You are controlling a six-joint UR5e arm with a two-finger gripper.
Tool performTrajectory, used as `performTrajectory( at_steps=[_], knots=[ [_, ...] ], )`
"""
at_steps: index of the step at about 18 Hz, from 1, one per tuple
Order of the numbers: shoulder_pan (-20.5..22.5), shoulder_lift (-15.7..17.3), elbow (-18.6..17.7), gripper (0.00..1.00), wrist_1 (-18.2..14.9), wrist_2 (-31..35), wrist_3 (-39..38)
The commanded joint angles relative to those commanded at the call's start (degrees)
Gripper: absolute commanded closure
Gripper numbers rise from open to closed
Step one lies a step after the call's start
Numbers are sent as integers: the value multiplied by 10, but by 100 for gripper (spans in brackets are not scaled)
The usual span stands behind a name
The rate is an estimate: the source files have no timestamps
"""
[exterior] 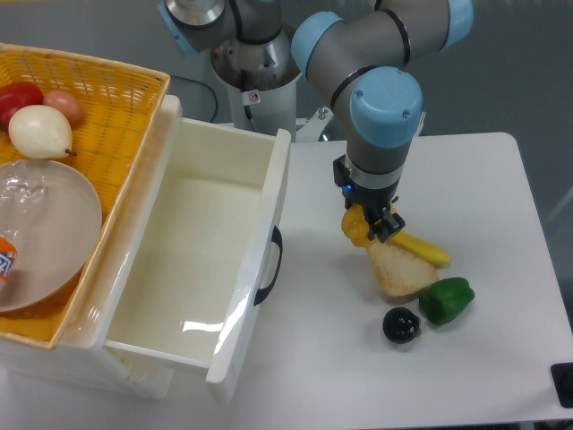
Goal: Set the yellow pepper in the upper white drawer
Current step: 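Close the gripper on the yellow bell pepper beside the bread slice, then lift the yellow pepper and carry it over the open white drawer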
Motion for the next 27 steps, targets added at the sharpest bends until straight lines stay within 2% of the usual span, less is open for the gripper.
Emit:
performTrajectory(
  at_steps=[10, 15, 18, 23, 27],
  knots=[
    [10, -2, 18, 93, -4, -37, -29],
    [9, 4, 21, 93, -5, -90, -91],
    [10, 32, 19, 93, -12, -131, -128],
    [4, 40, 23, 93, -32, -171, -190],
    [16, 69, 25, 93, -41, -223, -224]
  ],
)
